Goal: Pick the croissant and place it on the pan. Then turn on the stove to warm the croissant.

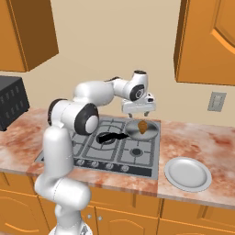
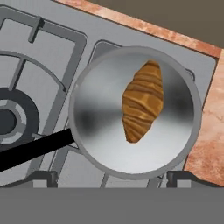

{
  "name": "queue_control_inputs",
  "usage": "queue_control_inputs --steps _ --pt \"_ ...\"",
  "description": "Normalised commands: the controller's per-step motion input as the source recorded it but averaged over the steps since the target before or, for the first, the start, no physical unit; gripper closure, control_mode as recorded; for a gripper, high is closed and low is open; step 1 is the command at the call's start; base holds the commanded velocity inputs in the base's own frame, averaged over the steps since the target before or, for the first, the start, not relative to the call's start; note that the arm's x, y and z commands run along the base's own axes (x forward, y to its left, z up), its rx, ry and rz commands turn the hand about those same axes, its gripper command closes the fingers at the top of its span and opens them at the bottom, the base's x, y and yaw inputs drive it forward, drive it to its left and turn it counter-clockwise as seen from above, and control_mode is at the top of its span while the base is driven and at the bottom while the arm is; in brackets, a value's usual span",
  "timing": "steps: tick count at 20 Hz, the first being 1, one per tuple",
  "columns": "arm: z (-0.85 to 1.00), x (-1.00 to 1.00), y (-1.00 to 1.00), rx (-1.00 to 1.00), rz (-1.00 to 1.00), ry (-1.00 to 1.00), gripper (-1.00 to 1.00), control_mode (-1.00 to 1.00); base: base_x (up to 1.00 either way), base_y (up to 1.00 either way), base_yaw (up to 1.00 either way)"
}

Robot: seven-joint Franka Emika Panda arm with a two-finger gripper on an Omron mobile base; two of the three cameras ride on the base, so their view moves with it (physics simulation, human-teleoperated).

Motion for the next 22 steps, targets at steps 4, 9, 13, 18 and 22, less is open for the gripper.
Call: queue_control_inputs --steps 4,9,13,18,22 --pt "0.39 -0.39 0.14 0.00 0.00 -0.01 -1.00 -1.00 0.00 0.00 0.00" --pt "0.25 -0.42 0.01 0.00 0.00 0.00 -1.00 -1.00 0.00 0.00 0.00" --pt "0.13 -0.49 0.01 0.00 0.00 0.00 -1.00 -1.00 0.00 0.00 0.00" --pt "0.12 -0.50 0.03 0.00 0.00 0.00 -1.00 -1.00 0.00 0.00 0.00" --pt "0.01 -0.43 0.12 0.00 0.00 0.02 -1.00 -1.00 0.00 0.00 0.00"
